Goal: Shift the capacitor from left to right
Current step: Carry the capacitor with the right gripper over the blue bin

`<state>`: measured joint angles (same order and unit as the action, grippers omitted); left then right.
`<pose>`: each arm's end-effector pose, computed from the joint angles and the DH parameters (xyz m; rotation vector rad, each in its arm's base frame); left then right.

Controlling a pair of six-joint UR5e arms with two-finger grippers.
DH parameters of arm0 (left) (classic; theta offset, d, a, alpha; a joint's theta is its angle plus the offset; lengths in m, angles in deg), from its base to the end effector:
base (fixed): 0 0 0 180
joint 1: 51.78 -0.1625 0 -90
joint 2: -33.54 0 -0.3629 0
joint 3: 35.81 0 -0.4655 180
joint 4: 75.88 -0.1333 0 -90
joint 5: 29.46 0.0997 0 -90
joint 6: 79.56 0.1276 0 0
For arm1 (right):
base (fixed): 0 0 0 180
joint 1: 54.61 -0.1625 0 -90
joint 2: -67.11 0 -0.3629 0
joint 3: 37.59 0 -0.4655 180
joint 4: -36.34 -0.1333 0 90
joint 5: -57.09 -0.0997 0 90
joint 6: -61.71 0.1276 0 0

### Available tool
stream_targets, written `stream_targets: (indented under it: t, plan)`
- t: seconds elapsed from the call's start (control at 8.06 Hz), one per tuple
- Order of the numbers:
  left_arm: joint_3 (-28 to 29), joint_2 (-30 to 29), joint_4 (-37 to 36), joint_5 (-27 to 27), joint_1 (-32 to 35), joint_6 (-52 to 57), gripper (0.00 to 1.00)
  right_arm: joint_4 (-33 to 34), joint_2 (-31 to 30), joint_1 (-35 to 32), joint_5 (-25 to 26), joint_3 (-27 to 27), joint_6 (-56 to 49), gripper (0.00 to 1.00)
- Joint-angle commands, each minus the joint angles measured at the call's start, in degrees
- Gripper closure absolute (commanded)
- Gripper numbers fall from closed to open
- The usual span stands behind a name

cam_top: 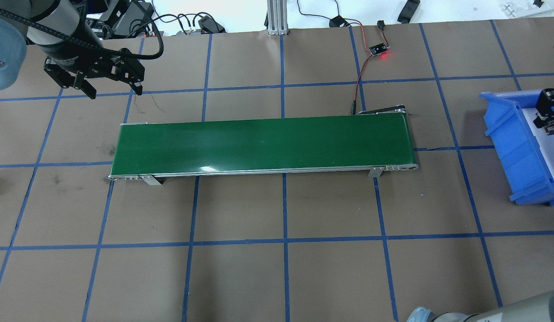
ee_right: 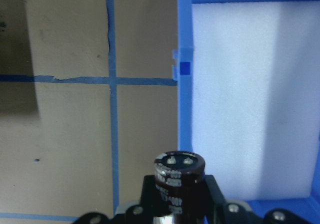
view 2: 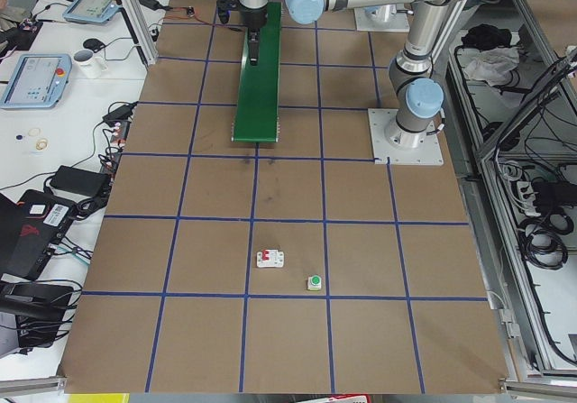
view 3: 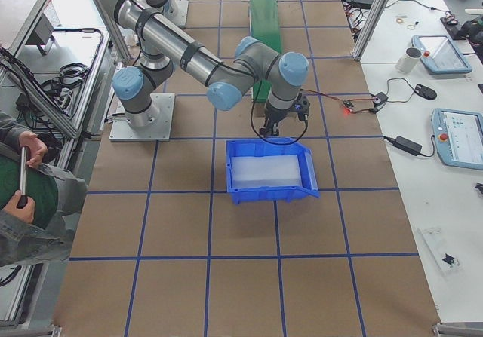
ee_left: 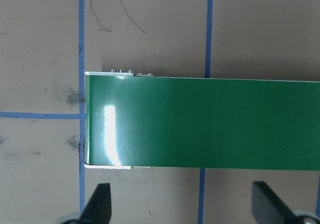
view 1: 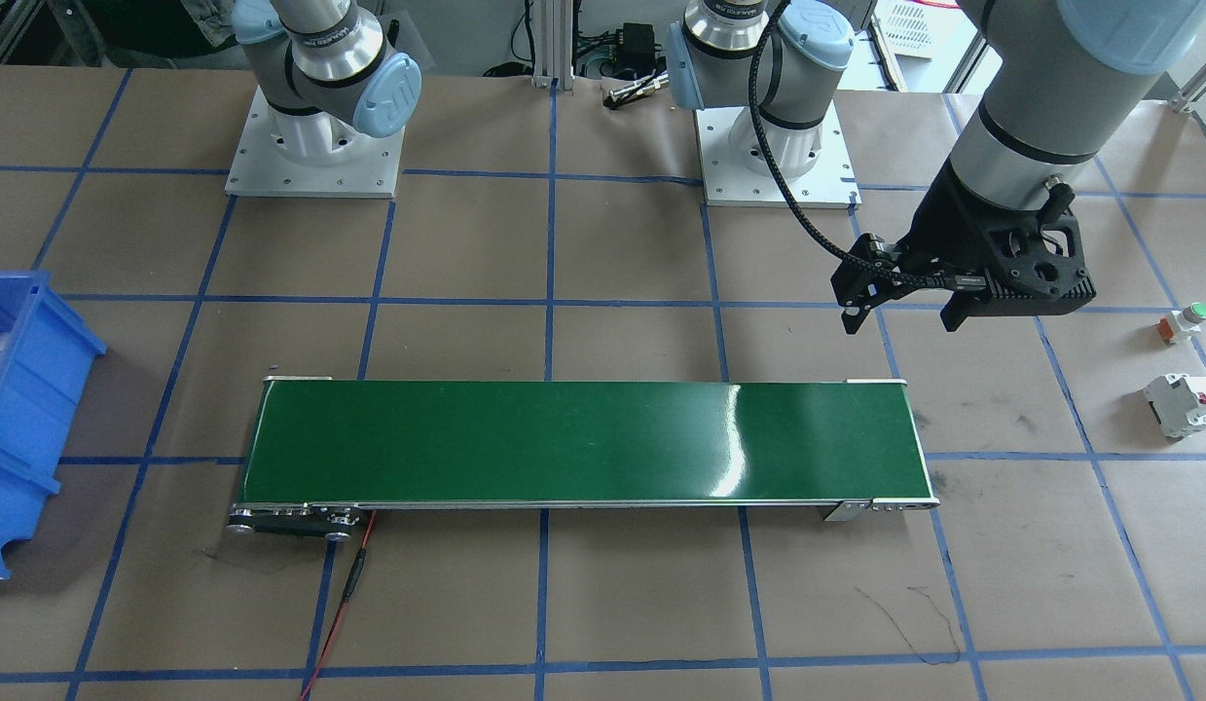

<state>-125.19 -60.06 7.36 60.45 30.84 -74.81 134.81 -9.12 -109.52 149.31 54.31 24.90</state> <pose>-0.0559 -0.6078 0.3797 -0.0719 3.1337 -0.1031 -0.2500 -0.5791 0.2502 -0.0502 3.0928 0.1927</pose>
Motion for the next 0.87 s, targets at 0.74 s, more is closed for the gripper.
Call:
stream_targets:
  t: [0.74]
  plan:
    - [0.0,0.0,0.0,-0.35,0.0,0.0,0.0,5.84,11.19,7.71,-4.05,0.03,-9.95,1.0]
